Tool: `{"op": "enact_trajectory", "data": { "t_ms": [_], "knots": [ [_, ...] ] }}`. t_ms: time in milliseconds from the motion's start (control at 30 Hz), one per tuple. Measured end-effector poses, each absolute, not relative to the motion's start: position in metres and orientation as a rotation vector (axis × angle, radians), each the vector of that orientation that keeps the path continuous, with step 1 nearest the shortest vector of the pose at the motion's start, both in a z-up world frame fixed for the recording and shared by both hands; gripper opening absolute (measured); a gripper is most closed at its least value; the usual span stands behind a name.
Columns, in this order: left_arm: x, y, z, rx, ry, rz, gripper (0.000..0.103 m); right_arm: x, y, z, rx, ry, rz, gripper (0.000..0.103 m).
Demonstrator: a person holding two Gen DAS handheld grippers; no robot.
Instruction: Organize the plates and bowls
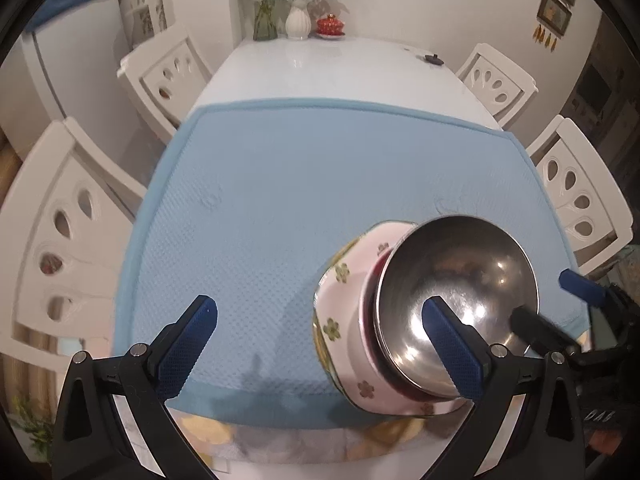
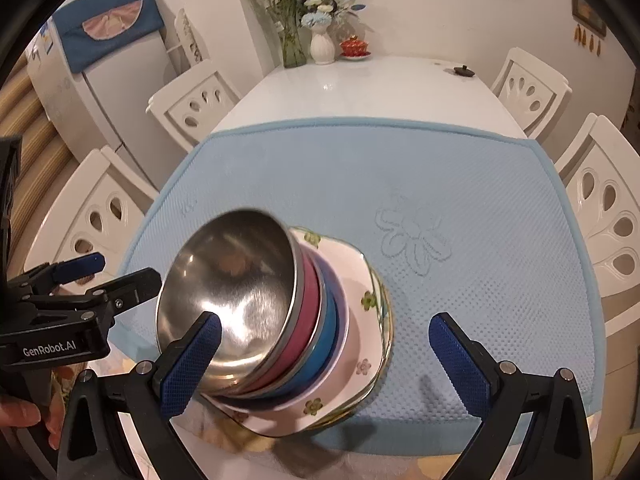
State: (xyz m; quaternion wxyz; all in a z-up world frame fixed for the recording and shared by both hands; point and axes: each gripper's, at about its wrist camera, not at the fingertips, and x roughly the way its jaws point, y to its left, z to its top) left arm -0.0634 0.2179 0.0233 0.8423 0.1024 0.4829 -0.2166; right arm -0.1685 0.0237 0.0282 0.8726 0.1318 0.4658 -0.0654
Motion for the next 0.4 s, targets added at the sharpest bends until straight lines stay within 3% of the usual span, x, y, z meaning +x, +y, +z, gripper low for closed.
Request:
{"op": "enact_trajectory", "data": {
  "t_ms": [400],
  "knots": [
    [-0.052,0.215,0.039,0.281,0.927,-0.46,0.102,-0.159,0.008,0.045,0.349,0.908,-0.177,0.103]
  ]
}}
